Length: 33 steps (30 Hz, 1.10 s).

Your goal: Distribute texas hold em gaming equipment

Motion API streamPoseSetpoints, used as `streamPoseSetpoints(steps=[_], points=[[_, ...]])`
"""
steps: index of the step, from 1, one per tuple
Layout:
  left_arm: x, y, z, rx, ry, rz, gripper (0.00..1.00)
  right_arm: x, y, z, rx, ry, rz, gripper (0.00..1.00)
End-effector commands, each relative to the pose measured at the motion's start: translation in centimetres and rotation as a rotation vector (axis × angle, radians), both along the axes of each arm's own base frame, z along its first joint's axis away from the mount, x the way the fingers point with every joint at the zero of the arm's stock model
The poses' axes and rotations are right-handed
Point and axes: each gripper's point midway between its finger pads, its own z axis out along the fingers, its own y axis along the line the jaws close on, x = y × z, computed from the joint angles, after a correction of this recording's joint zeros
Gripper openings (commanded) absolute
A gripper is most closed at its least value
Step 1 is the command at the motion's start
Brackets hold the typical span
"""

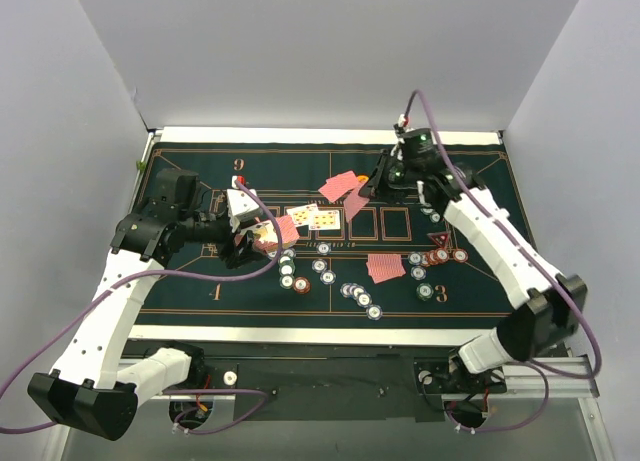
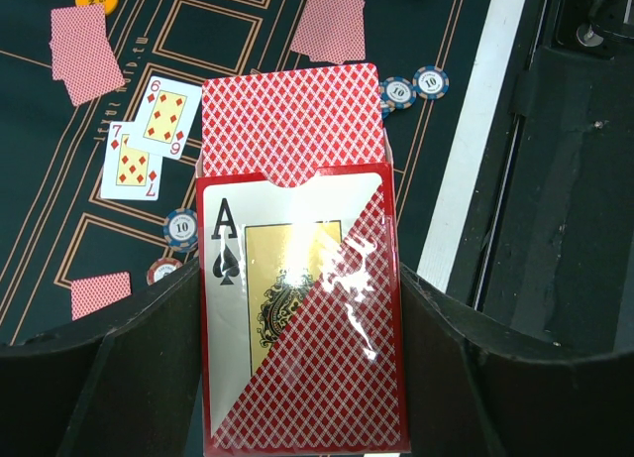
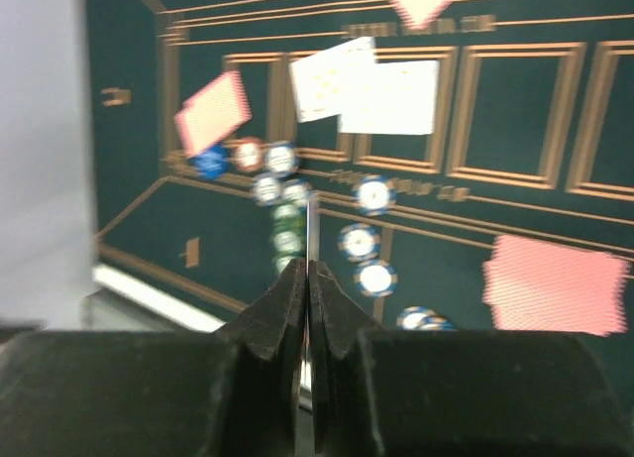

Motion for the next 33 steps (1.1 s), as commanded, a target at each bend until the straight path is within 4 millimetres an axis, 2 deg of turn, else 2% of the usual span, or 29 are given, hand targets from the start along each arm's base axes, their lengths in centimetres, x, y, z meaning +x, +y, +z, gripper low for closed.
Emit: streamPoseSetpoints(steps=[1,2,3,4,5,6,7,8,9,10,11,12,13,14,19,22,27,33], points=[[0.0,-0.7,2.3,-0.053,-0.078,-0.035,0.4,1.8,-4.7,-6.7,-0.44,0.083,-0.078,0.0],[-0.1,-0.7,2.3,-0.052,-0.075,-0.036,0.4,2.8,-5.6,-7.5,-0.539,0.085,-0.117,0.0],[-0.1,-0.7,2.4,-0.054,-0.078,-0.035,0.4,2.9,-5.2,-7.8,-0.609,0.068,-0.096,0.0],[-0.1,-0.7,2.4,-0.053,-0.08,-0.034,0.4,3.8,-5.8,-8.3,-0.7,0.068,-0.126,0.0],[-0.1,-0.7,2.5,-0.053,-0.081,-0.033,0.4,3.9,-4.9,-9.8,-0.773,0.079,-0.085,0.0],[-0.2,-0.7,2.5,-0.052,-0.083,-0.034,0.4,4.8,-5.7,-8.6,-0.859,0.039,-0.136,0.0],[-0.2,-0.6,2.4,-0.05,-0.081,-0.034,0.4,4.9,-4.9,-9.8,-0.935,0.039,-0.109,0.0],[-0.3,-0.6,2.4,-0.047,-0.086,-0.032,0.4,5.7,-5.3,-8.5,-1.001,-0.002,-0.152,0.0],[-0.3,-0.6,2.4,-0.047,-0.086,-0.032,0.4,6.0,-4.7,-9.6,-1.045,0.007,-0.132,0.0],[-0.3,-0.5,2.4,-0.045,-0.088,-0.033,0.4,6.7,-4.6,-9.1,-1.068,-0.01,-0.152,0.0],[-0.4,-0.5,2.3,-0.045,-0.085,-0.034,0.4,7.0,-4.3,-10.2,-1.097,0.001,-0.141,0.0],[-0.5,-0.5,2.3,-0.046,-0.083,-0.033,0.4,7.6,-4.1,-10.2,-1.106,-0.003,-0.151,0.0],[-0.4,-0.5,2.2,-0.044,-0.081,-0.032,0.4,7.9,-4.0,-11.7,-1.133,0.019,-0.141,0.0],[-0.5,-0.6,2.3,-0.047,-0.081,-0.033,0.4,8.3,-3.8,-11.4,-1.142,0.012,-0.148,0.0],[-0.6,-0.6,2.5,-0.047,-0.07,-0.032,0.4,9.2,-1.8,-14.9,-1.176,0.042,-0.102,0.0],[-0.7,-0.5,2.5,-0.042,-0.072,-0.03,0.4,9.0,-0.1,-16.8,-1.171,0.056,-0.066,0.0],[-0.6,-0.5,2.7,-0.046,-0.08,-0.026,0.4,8.4,2.3,-20.6,-1.073,0.123,0.002,0.0],[-0.5,-0.5,2.6,-0.046,-0.072,-0.02,0.4,7.7,4.9,-22.9,-0.928,0.157,0.058,0.01]])
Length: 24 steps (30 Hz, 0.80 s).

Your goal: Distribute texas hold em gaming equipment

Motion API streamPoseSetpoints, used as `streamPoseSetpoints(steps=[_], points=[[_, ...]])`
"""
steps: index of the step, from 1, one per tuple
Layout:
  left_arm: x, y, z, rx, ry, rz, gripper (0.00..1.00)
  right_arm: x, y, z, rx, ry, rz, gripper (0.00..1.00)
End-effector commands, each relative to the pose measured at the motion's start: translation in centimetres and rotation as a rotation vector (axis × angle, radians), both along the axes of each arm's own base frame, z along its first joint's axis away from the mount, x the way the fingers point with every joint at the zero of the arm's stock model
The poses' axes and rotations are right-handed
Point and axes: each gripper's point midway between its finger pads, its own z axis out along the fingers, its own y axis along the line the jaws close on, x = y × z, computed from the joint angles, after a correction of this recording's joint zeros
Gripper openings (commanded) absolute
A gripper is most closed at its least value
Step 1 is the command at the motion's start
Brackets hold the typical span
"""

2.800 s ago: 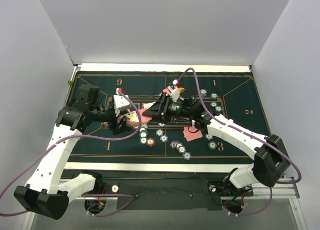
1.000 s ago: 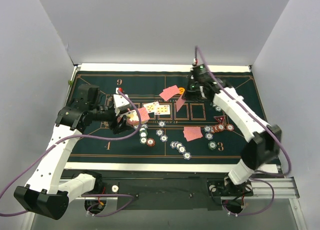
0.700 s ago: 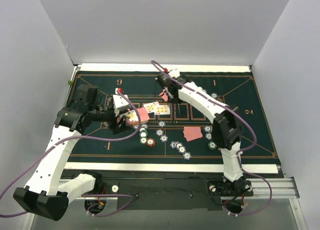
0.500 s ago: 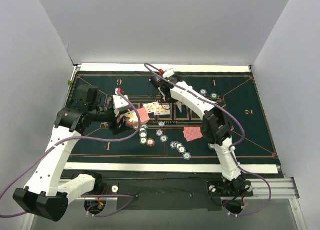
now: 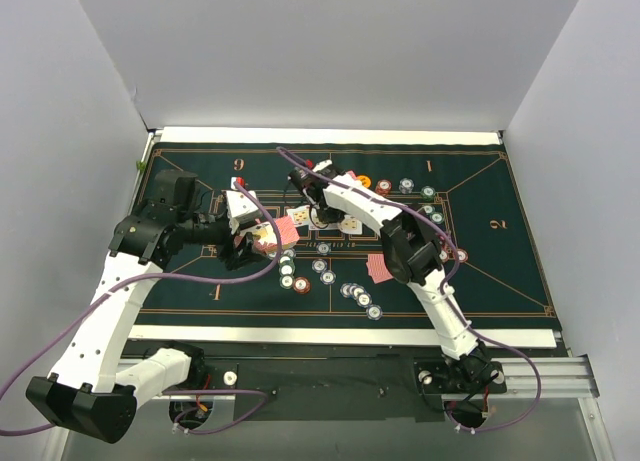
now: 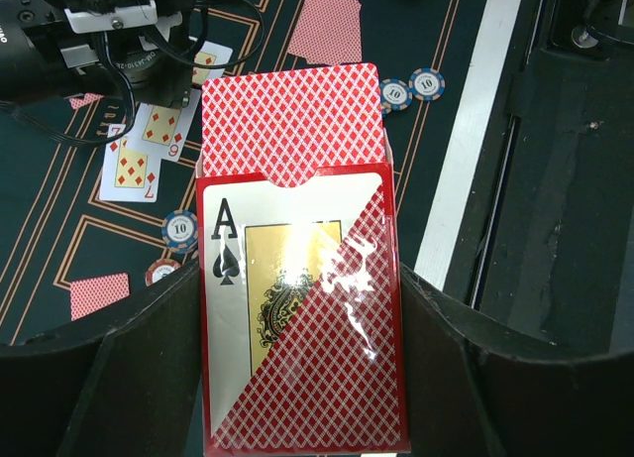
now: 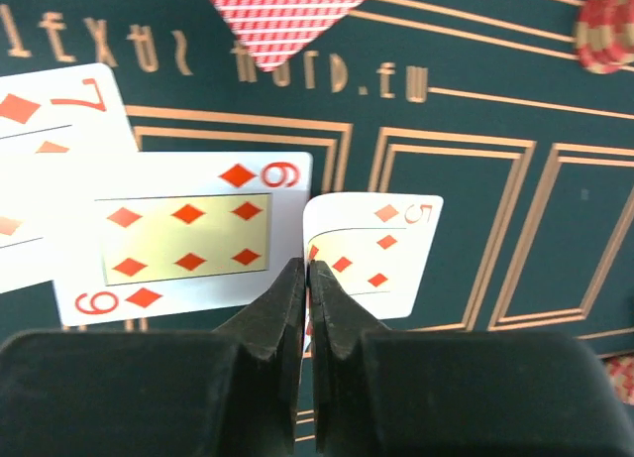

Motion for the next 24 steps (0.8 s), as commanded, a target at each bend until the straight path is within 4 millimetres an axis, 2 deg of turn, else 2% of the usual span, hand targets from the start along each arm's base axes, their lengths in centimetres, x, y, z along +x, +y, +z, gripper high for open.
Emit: streamPoseSetpoints(steps=[1,4,10,14,21,24], points=[[-0.1,-0.4,2.3,-0.039,-0.07,-0.018,0.4,-0.9,2.2,-0.4,0.123,0.032,0.013,0.02],[-0.1,-0.4,2.1,-0.037,-0.068,-0.02,0.4,-1.2,3.4,-0.8,0.184,0.045,0.031,0.04],[0.0,-0.5,2.1,-0.043,-0.066,-0.018,0.4,-1.5,4.5,-1.4,0.249,0.069,0.047,0.12],[0.0,-0.5,2.1,-0.04,-0.066,-0.017,0.4,-2.1,5.3,-1.3,0.307,0.09,0.066,0.22],[-0.1,-0.5,2.0,-0.039,-0.068,-0.02,0.4,-2.6,5.3,0.8,0.435,0.106,0.044,0.48],[-0.1,-0.4,1.9,-0.037,-0.069,-0.018,0.4,-3.2,5.4,2.8,0.508,0.114,0.046,0.53]])
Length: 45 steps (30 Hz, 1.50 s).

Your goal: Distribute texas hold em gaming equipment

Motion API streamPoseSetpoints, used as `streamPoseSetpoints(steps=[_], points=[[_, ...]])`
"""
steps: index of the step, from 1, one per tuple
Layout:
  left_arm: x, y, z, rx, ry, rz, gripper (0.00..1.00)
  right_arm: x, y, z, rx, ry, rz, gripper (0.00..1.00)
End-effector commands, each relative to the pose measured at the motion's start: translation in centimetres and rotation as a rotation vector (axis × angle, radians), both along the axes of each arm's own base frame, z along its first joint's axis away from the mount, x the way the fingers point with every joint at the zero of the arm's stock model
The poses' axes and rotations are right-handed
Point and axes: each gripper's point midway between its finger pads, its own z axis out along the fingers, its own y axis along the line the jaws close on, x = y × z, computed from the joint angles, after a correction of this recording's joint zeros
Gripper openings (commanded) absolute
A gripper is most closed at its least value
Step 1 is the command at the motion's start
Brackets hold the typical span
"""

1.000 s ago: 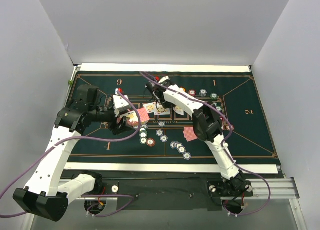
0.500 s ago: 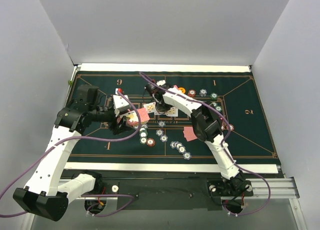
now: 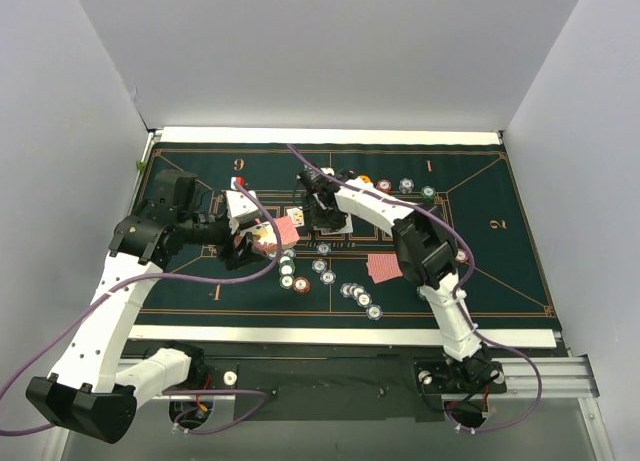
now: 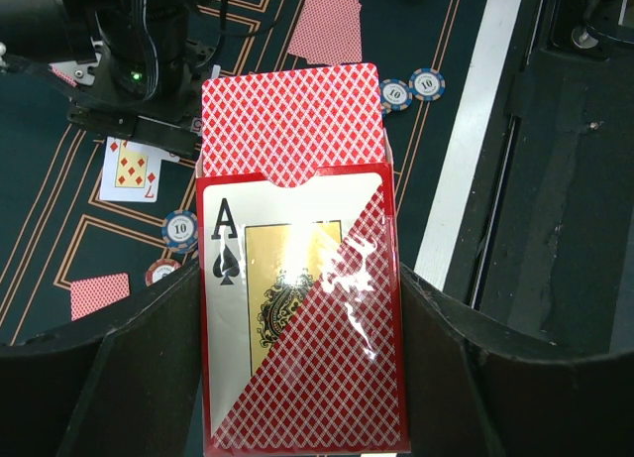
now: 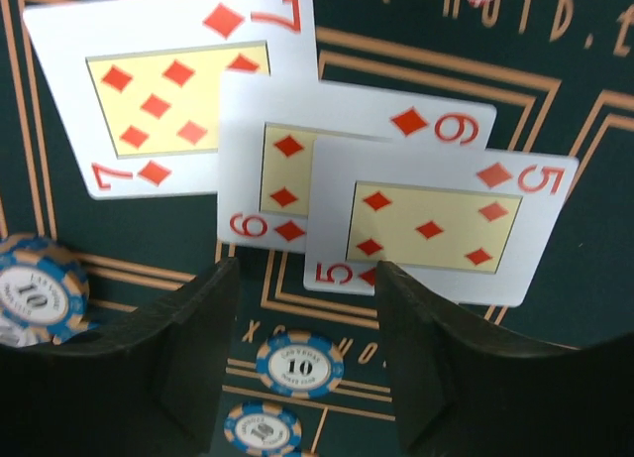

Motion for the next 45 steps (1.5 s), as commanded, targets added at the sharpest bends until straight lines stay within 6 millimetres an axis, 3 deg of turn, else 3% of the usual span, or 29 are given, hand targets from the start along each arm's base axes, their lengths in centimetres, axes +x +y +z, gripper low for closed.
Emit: streamPoseSetpoints(steps=[1,5,6,7,8,9,10,11,12,14,15,16,17,18,19,20,26,33,40,45], points=[[-0.2,-0.4,1.9,-0.035,-0.071,-0.021,0.4,-0.8,0.1,4.8,0.149,0.01,-0.021,0.55],[-0.4,-0.3,1.7,-0.032,-0.071,-0.024,0.4,-1.3,-0.2,11.1,0.323,-0.064,-0.04,0.63],[-0.4,-0.3,1.6,-0.031,-0.066,-0.025,0.4,-1.8,-0.1,13.6,0.396,-0.087,-0.03,0.64],[-0.4,-0.3,1.5,-0.03,-0.066,-0.024,0.4,-2.0,-0.7,14.0,0.431,-0.074,-0.066,0.64],[-0.4,-0.3,1.5,-0.029,-0.067,-0.025,0.4,-2.1,-0.8,17.3,0.518,-0.113,-0.057,0.66],[-0.3,-0.3,1.4,-0.029,-0.063,-0.026,0.4,-2.6,-1.0,18.0,0.56,-0.111,-0.079,0.67],[-0.3,-0.4,1.4,-0.03,-0.061,-0.027,0.4,-3.0,-1.0,20.6,0.637,-0.14,-0.064,0.7],[-0.3,-0.3,1.3,-0.029,-0.061,-0.026,0.4,-3.6,-1.3,20.9,0.67,-0.133,-0.083,0.71],[-0.3,-0.4,1.3,-0.03,-0.059,-0.03,0.4,-4.3,-1.2,23.4,0.748,-0.164,-0.06,0.73],[-0.2,-0.5,1.4,-0.031,-0.062,-0.03,0.4,-5.7,-1.0,25.3,0.863,-0.158,-0.065,0.76],[-0.2,-0.5,1.4,-0.031,-0.061,-0.029,0.4,-7.0,-1.0,25.2,0.903,-0.12,-0.06,0.77],[-0.1,-0.5,1.5,-0.034,-0.062,-0.029,0.4,-7.1,-0.4,26.9,0.998,-0.128,-0.061,0.78],[-0.1,-0.6,1.5,-0.036,-0.058,-0.029,0.4,-8.4,-0.1,26.8,1.054,-0.092,-0.039,0.79],[0.1,-0.6,1.6,-0.037,-0.061,-0.028,0.4,-8.3,0.8,28.7,1.159,-0.096,-0.036,0.8],[0.1,-0.7,1.5,-0.037,-0.059,-0.027,0.4,-9.2,1.0,28.3,1.197,-0.069,-0.019,0.8],[0.2,-0.7,1.6,-0.039,-0.061,-0.026,0.4,-9.7,1.8,29.6,1.259,-0.069,-0.002,0.8],[0.4,-0.7,1.8,-0.035,-0.062,-0.027,0.4,-13.5,4.2,28.2,1.196,-0.019,0.097,0.81],[0.4,-1.0,1.8,-0.038,-0.062,-0.034,0.4,-14.7,5.1,28.1,1.2,0.005,0.113,0.8],[0.6,-1.1,2.1,-0.043,-0.066,-0.037,0.4,-15.9,5.8,25.3,1.161,0.063,0.092,0.74],[0.9,-1.3,2.7,-0.052,-0.081,-0.04,0.4,-16.7,6.1,24.4,1.146,0.071,0.095,0.71]])
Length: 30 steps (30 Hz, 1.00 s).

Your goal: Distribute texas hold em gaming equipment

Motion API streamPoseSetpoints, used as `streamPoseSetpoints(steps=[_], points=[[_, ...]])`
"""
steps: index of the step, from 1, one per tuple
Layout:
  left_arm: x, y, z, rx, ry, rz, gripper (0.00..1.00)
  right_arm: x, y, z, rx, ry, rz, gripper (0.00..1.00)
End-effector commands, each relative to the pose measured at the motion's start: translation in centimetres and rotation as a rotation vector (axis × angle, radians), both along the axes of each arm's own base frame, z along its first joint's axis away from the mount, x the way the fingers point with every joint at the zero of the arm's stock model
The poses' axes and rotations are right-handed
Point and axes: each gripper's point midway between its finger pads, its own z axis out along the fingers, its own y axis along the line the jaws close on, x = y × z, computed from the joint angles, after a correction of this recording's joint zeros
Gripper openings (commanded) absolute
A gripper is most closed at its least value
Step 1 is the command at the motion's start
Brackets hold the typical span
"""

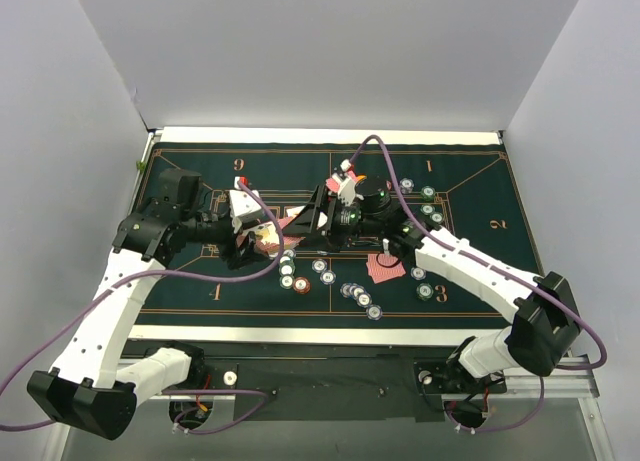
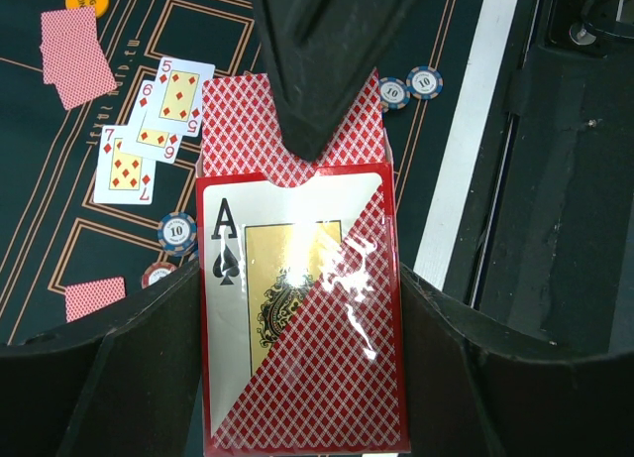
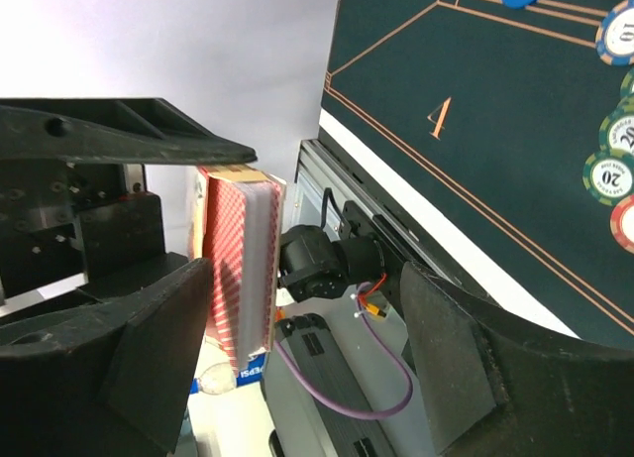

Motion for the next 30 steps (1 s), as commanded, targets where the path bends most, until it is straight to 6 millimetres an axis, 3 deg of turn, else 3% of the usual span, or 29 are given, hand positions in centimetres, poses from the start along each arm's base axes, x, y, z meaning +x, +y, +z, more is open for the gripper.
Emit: streamPoseSetpoints(steps=[1,5,13,21,30], points=[[0.7,-1.0,3.2,-0.06,-0.091,-0.029,0.4,-0.4,0.4,0.7,0.034,-0.033,0.002,0.7],[0.7,-1.1,3.2,-0.063,-0.087,-0.032,0.4,-0.6,0.2,0.6,0.039,-0.029,-0.003,0.65],[0.5,-1.1,3.6,-0.068,-0.097,-0.035,0.4,0.2,-0.7,1.6,0.112,-0.004,-0.049,0.43],[0.5,-1.2,3.9,-0.078,-0.101,-0.036,0.4,0.8,-2.4,1.4,0.106,-0.004,-0.09,0.4],[0.5,-1.2,3.8,-0.078,-0.101,-0.034,0.4,0.7,-2.6,3.4,0.138,-0.026,-0.094,0.28]])
